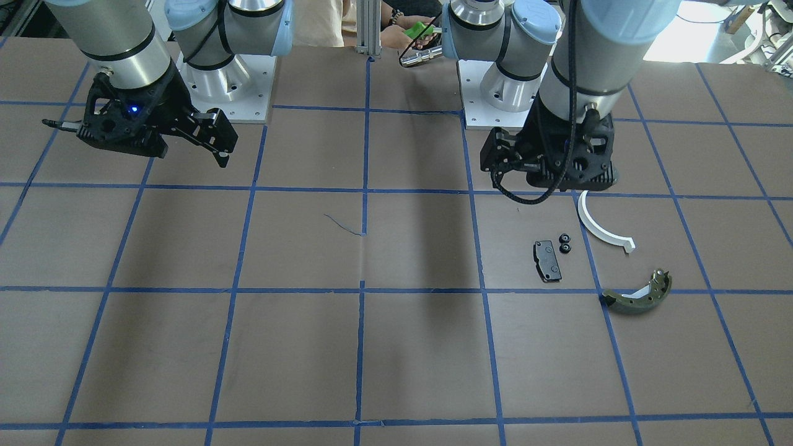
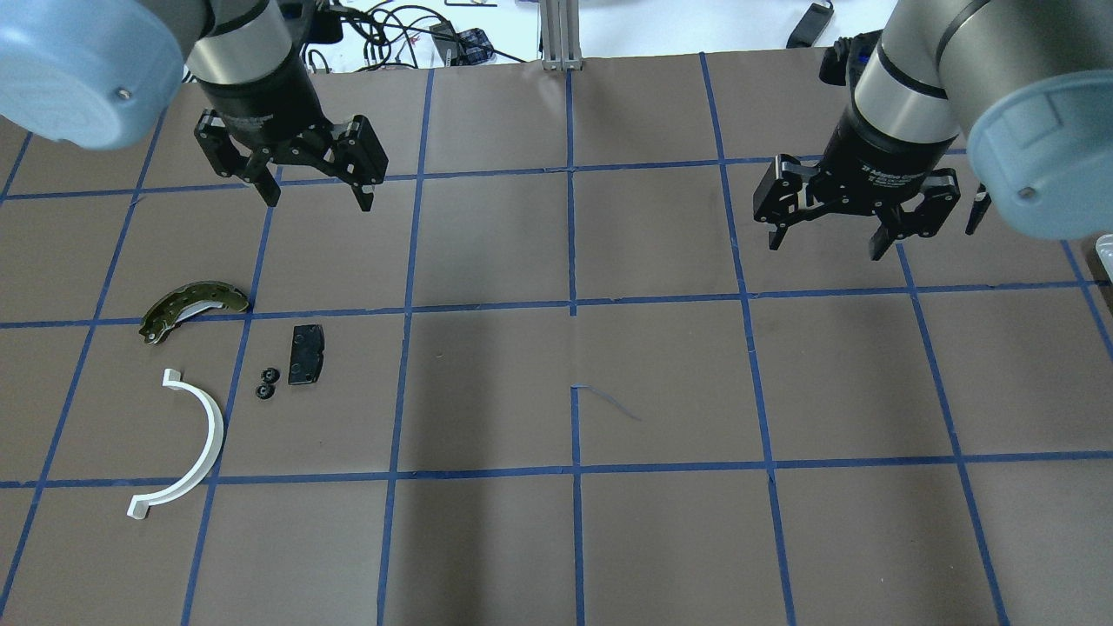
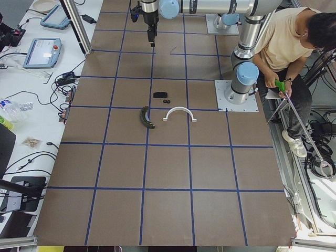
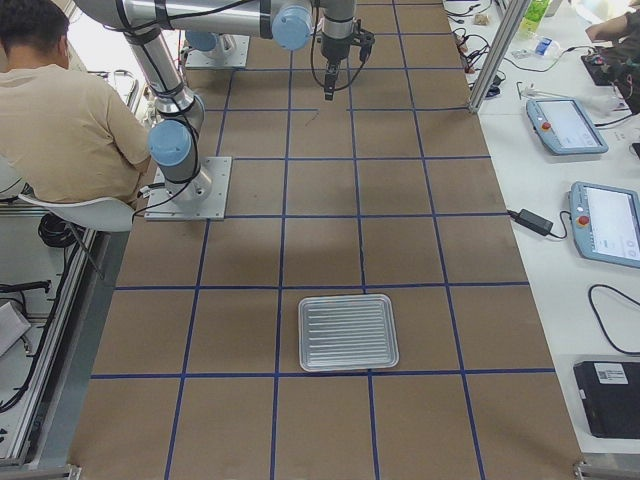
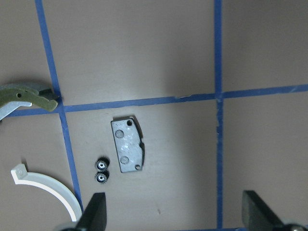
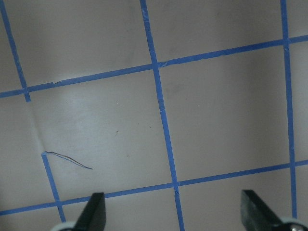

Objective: Place bearing gear from tray to pile

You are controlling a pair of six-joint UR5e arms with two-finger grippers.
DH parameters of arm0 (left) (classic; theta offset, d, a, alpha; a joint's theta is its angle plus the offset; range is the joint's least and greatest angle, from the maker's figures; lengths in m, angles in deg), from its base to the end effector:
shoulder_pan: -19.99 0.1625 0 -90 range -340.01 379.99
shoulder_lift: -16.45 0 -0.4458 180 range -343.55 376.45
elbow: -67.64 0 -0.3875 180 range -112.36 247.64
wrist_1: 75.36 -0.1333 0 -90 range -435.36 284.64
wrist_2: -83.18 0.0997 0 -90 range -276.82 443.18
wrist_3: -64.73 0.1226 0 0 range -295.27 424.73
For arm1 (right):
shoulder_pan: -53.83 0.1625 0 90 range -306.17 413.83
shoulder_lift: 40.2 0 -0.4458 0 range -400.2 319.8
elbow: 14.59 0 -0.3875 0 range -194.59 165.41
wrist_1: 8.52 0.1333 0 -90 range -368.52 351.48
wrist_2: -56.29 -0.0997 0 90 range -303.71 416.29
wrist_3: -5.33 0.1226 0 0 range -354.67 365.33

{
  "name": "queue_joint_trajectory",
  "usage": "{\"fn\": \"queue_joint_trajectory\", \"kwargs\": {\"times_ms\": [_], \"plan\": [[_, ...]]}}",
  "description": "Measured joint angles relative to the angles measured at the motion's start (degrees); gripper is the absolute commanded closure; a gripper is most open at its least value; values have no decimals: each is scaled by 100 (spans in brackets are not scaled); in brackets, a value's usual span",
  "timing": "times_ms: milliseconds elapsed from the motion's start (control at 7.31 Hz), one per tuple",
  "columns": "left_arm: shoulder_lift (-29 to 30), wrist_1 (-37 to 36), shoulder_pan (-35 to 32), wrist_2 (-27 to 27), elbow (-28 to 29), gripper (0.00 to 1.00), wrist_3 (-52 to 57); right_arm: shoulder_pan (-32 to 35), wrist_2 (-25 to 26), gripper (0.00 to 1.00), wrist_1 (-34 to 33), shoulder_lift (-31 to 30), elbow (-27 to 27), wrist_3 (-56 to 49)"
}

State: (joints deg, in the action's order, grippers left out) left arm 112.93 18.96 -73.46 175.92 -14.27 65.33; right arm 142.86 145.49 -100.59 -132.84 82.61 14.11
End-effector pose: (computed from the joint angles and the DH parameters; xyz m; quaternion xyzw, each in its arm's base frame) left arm -0.1592 -0.5228 0.4893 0.0359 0.9988 0.0230 0.0245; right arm 0.1272 -0.4622 0.4502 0.0851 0.9961 0.0222 0.0055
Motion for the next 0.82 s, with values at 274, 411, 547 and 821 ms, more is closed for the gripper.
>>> {"fn": "queue_joint_trajectory", "kwargs": {"times_ms": [274,411,547,821], "plan": [[-84,133,-92,-29,95,0,-100,0,0,0,-3,1,0,3],[-118,146,-97,-14,30,0,-93,0,0,0,-4,1,0,8],[-142,117,-88,-35,-25,0,-82,0,0,0,-4,1,0,14],[-199,76,-56,-106,-29,0,-185,0,0,0,-6,1,0,17]]}}
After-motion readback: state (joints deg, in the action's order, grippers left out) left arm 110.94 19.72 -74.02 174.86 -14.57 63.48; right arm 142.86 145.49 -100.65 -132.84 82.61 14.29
